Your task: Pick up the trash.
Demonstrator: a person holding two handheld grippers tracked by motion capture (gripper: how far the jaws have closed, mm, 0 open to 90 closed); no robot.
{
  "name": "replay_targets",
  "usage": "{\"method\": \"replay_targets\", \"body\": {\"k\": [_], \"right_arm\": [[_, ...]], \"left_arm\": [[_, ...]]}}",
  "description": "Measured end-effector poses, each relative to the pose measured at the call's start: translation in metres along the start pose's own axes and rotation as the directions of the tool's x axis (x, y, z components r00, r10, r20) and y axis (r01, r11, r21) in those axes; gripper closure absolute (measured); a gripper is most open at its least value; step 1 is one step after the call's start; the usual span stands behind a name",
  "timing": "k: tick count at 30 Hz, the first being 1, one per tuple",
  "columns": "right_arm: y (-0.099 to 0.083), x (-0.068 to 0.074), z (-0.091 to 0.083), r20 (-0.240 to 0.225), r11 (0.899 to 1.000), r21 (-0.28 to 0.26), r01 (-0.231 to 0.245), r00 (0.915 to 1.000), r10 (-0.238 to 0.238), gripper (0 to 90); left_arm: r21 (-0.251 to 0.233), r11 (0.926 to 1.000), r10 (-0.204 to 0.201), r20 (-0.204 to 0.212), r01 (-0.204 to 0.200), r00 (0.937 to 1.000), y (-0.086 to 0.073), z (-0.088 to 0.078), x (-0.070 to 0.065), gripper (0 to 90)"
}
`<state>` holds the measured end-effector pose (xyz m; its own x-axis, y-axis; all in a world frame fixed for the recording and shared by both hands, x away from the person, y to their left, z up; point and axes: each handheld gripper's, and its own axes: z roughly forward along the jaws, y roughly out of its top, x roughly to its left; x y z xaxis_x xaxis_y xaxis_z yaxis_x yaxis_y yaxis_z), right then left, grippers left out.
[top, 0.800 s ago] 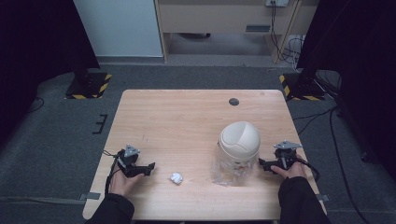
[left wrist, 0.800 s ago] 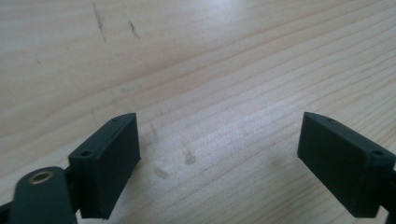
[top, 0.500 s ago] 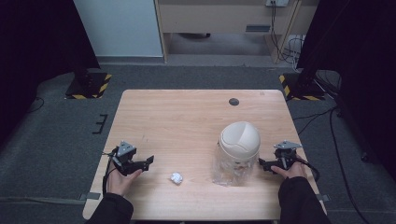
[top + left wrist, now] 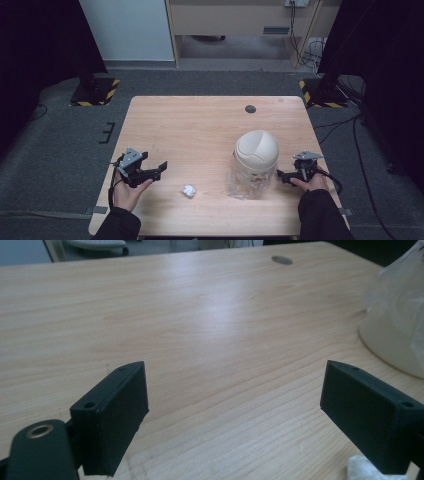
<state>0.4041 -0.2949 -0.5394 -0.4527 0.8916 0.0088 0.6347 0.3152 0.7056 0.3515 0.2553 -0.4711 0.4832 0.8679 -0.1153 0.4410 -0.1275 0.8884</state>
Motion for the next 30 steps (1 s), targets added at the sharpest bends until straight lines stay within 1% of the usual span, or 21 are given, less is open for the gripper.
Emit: {"method": "replay_targets", "body": {"k": [1,4,7,9,14,18,19,20,21,24,30], "right_arm": [[0.000,0.000,0.000,0.000,1.000,0.000,0.000,1.0000,0.000,0.7],[0.000,0.000,0.000,0.000,1.000,0.000,0.000,1.0000,0.000,0.7],[0.000,0.000,0.000,0.000,1.000,0.000,0.000,1.0000,0.000,0.7],[0.000,0.000,0.000,0.000,1.000,0.000,0.000,1.0000,0.000,0.7],[0.000,0.000,0.000,0.000,1.000,0.000,0.000,1.0000,0.000,0.7],[0.000,0.000,0.000,0.000,1.000,0.000,0.000,1.0000,0.000,0.7],[0.000,0.000,0.000,0.000,1.000,0.000,0.000,1.0000,0.000,0.7],[0.000,0.000,0.000,0.000,1.000,0.000,0.000,1.0000,0.000,0.7],[0.000,0.000,0.000,0.000,1.000,0.000,0.000,1.0000,0.000,0.7],[0.000,0.000,0.000,0.000,1.000,0.000,0.000,1.0000,0.000,0.7],[0.000,0.000,0.000,0.000,1.000,0.000,0.000,1.0000,0.000,0.7]], "left_arm": [[-0.009,0.9999,0.005,0.000,-0.005,1.0000,0.002,-0.001,-0.001,11.8],[-0.048,0.9989,0.001,0.006,-0.001,1.0000,0.007,-0.004,-0.005,12.4],[-0.085,0.9964,0.002,0.028,0.001,0.9996,0.012,-0.006,-0.010,12.6],[-0.090,0.9959,0.001,0.043,0.003,0.9991,0.014,-0.005,-0.012,12.7],[-0.094,0.9955,0.021,0.085,-0.013,0.9961,0.020,-0.004,-0.018,13.1],[-0.113,0.9935,0.032,0.125,-0.018,0.9916,0.027,-0.003,-0.025,13.1],[-0.112,0.9934,0.038,0.131,-0.023,0.9906,0.029,-0.002,-0.027,13.1],[-0.113,0.9929,0.053,0.138,-0.038,0.9890,0.033,-0.001,-0.030,13.1],[-0.113,0.9929,0.053,0.138,-0.038,0.9890,0.033,-0.001,-0.030,13.2],[-0.126,0.9907,0.071,0.154,-0.051,0.9856,0.042,0.001,-0.034,13.4],[-0.153,0.9873,0.069,0.176,-0.042,0.9820,0.056,0.003,-0.038,13.5]]}}
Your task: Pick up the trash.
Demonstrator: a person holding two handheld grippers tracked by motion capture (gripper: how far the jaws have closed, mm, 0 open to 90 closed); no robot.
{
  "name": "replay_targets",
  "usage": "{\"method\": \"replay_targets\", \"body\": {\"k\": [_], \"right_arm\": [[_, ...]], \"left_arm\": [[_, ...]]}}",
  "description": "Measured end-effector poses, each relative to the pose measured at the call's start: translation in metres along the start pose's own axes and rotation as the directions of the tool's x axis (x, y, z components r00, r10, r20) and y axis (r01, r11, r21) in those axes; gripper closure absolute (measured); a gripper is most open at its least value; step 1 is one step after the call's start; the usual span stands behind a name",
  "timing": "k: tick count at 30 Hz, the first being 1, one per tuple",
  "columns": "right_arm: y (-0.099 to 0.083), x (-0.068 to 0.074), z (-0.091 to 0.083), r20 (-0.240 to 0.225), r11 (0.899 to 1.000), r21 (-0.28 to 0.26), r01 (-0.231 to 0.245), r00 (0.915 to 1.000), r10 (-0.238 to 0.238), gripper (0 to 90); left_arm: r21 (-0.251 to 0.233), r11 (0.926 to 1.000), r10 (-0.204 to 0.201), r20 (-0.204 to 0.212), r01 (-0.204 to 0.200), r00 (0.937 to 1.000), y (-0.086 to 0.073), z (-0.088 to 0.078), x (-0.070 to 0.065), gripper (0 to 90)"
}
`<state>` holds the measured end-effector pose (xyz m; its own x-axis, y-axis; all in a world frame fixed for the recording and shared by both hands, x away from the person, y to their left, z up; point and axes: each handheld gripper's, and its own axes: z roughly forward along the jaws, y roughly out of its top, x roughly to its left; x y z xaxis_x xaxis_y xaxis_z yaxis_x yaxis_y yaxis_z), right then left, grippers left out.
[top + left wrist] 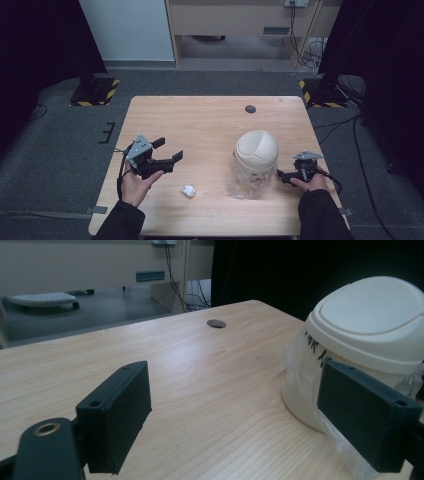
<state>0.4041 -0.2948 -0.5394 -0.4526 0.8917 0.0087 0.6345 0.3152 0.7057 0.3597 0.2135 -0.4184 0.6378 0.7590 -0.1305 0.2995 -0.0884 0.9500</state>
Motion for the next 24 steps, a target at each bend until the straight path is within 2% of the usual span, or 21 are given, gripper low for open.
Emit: {"method": "replay_targets", "body": {"k": [7,14,24], "right_arm": [[0.000,0.000,0.000,0.000,1.000,0.000,0.000,1.0000,0.000,0.7],[0.000,0.000,0.000,0.000,1.000,0.000,0.000,1.0000,0.000,0.7],[0.000,0.000,0.000,0.000,1.000,0.000,0.000,1.0000,0.000,0.7]], "left_arm": [[0.004,0.9997,0.025,0.026,-0.025,0.9993,0.012,0.008,-0.005,13.8],[0.006,0.9994,0.033,0.053,-0.034,0.9980,0.018,0.016,-0.011,13.8],[0.010,0.9965,0.081,0.119,-0.083,0.9896,0.032,0.040,-0.032,13.8]]}}
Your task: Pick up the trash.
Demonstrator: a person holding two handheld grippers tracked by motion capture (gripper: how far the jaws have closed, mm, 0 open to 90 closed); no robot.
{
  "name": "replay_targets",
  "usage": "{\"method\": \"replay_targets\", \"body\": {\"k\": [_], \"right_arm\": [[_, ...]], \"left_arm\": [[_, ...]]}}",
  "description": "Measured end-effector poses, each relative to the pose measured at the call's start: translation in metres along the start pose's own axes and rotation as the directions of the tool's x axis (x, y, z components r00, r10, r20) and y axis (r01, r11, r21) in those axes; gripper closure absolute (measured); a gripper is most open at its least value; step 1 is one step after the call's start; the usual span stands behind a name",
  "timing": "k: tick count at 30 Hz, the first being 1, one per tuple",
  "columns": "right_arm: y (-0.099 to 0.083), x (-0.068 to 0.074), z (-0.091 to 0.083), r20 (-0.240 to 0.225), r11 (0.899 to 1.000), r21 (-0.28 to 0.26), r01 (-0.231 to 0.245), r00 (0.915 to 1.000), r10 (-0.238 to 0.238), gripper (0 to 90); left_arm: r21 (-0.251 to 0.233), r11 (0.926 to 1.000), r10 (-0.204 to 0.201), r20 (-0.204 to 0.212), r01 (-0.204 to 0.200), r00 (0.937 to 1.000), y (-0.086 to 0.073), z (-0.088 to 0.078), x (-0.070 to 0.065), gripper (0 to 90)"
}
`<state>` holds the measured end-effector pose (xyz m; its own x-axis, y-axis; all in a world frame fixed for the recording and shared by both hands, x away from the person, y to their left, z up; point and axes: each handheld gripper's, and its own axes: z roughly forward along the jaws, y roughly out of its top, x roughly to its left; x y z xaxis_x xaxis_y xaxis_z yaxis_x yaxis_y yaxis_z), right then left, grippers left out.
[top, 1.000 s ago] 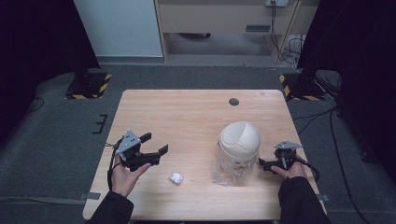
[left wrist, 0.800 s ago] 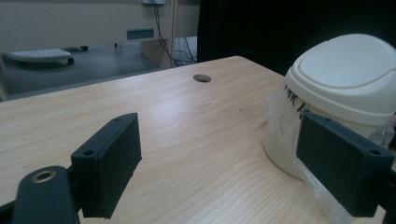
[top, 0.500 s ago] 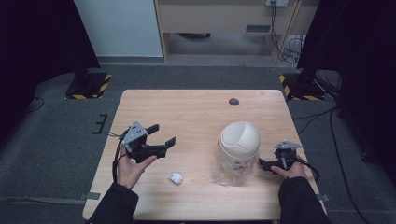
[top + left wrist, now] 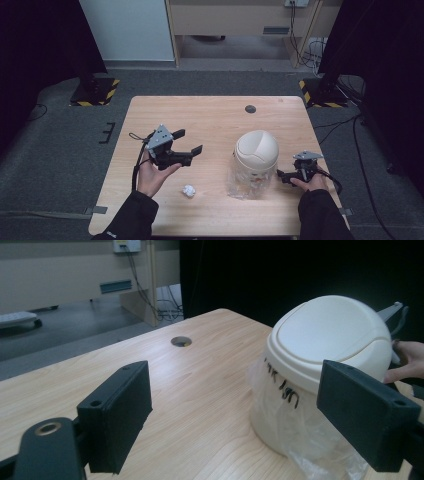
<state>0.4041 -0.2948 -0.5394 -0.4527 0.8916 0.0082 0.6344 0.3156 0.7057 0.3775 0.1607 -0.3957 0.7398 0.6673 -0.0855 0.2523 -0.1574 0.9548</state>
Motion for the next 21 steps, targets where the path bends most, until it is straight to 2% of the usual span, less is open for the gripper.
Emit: {"method": "replay_targets", "body": {"k": [4,7,12,18,21], "right_arm": [[0.000,0.000,0.000,0.000,1.000,0.000,0.000,1.0000,0.000,0.7],[0.000,0.000,0.000,0.000,1.000,0.000,0.000,1.0000,0.000,0.7],[0.000,0.000,0.000,0.000,1.000,0.000,0.000,1.0000,0.000,0.7],[0.000,0.000,0.000,0.000,1.000,0.000,0.000,1.0000,0.000,0.7],[0.000,0.000,0.000,0.000,1.000,0.000,0.000,1.0000,0.000,0.7]], "left_arm": [[0.014,0.9994,0.030,0.034,-0.030,0.9990,0.006,0.011,-0.008,13.8],[0.015,0.9992,0.036,0.061,-0.037,0.9975,0.010,0.020,-0.015,13.8],[0.038,0.9972,0.061,0.086,-0.065,0.9944,0.012,0.034,-0.025,13.8],[0.053,0.9962,0.062,0.133,-0.069,0.9891,0.013,0.050,-0.035,14.5],[0.069,0.9941,0.071,0.162,-0.083,0.9842,0.013,0.060,-0.042,15.0]]}}
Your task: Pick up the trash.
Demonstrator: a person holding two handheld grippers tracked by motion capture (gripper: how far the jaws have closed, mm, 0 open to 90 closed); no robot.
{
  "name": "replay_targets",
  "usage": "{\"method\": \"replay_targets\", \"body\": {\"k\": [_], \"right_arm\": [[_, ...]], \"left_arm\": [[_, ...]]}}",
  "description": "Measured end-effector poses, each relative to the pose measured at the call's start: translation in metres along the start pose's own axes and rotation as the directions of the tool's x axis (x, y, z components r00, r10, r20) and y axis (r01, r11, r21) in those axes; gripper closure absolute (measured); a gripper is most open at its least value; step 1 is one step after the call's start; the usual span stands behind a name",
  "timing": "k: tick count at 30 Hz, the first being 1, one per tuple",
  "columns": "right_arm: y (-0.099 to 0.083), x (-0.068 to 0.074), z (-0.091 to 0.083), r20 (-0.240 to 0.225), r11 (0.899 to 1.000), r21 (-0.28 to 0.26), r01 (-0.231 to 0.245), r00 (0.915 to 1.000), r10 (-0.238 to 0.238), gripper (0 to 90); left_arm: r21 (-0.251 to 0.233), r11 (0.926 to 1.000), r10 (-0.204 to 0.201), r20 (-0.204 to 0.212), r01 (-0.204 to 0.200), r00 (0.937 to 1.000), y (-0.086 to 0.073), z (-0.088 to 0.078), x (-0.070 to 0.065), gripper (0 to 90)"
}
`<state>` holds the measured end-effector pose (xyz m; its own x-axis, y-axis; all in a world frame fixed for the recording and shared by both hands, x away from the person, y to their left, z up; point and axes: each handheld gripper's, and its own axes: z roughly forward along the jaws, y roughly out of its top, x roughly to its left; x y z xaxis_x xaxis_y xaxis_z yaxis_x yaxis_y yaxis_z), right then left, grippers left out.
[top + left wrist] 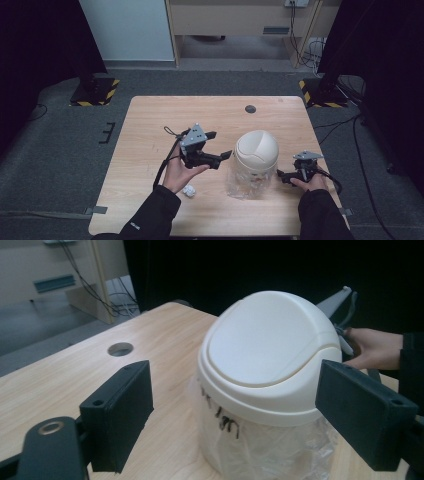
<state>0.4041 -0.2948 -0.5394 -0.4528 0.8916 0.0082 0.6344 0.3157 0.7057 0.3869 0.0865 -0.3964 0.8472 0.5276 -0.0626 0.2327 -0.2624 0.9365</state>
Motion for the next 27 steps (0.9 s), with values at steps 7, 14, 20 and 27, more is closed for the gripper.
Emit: {"method": "replay_targets", "body": {"k": [7,14,20,27], "right_arm": [[0.000,0.000,0.000,0.000,1.000,0.001,-0.001,1.0000,0.001,0.6],[0.000,0.000,0.000,0.000,1.000,0.001,-0.001,1.0000,0.001,0.6],[0.000,0.000,0.000,0.000,1.000,0.001,-0.001,1.0000,0.001,0.6],[0.000,0.000,0.000,0.000,1.000,0.001,-0.001,1.0000,0.001,0.6]], "left_arm": [[0.036,0.9991,0.020,0.050,-0.022,0.9985,0.000,0.020,-0.012,16.2],[0.056,0.9979,0.028,0.085,-0.033,0.9960,0.001,0.036,-0.019,17.5],[0.074,0.9961,0.040,0.109,-0.048,0.9933,0.003,0.048,-0.026,17.8],[0.104,0.9930,0.043,0.127,-0.057,0.9909,0.003,0.060,-0.030,18.0]]}}
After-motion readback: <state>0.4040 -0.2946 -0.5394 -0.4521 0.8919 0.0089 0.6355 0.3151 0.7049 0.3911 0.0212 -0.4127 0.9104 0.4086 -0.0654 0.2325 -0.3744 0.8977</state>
